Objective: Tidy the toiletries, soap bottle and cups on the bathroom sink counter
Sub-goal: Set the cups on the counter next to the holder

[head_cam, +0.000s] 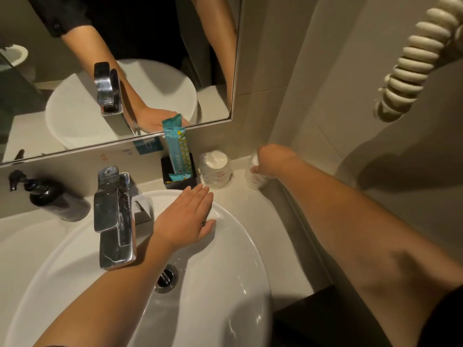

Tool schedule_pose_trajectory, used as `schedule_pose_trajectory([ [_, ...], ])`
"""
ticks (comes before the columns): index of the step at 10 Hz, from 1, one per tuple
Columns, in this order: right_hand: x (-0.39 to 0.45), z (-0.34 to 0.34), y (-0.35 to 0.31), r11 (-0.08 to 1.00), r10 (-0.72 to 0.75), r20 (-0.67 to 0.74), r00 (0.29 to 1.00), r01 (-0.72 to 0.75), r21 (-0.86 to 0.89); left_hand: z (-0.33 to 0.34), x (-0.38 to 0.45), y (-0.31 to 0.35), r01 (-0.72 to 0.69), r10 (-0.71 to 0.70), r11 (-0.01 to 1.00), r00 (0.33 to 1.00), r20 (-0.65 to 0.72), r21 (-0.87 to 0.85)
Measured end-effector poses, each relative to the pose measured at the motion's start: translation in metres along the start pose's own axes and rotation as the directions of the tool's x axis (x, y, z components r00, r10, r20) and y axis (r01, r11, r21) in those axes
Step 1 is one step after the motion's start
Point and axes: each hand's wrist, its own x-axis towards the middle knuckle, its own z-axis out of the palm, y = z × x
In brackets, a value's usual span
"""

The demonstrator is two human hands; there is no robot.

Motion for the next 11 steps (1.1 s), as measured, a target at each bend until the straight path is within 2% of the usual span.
schedule_pose_trajectory([
  [1,0.009,0.001,-0.005,0.999,-0.032,0.016,0.999,0.032,-0.019,0.001,0.001,-0.001,-0.005,0.005,1.0,1.0,-0.002,-0.004],
  [3,0.023,-0.002,-0.002,0.983,-0.182,-0.046,0.982,0.18,-0.04,0.006,0.001,-0.003,-0.022,0.022,1.0,0.999,-0.03,-0.003],
  [5,0.038,-0.001,0.001,0.964,-0.261,-0.063,0.963,0.257,-0.064,0.008,0.001,-0.003,-0.03,0.031,0.999,0.997,-0.071,0.01],
  [11,0.044,0.005,0.006,0.958,-0.284,-0.078,0.956,0.282,-0.046,0.008,0.001,-0.002,-0.021,0.024,0.999,0.998,-0.06,0.044],
])
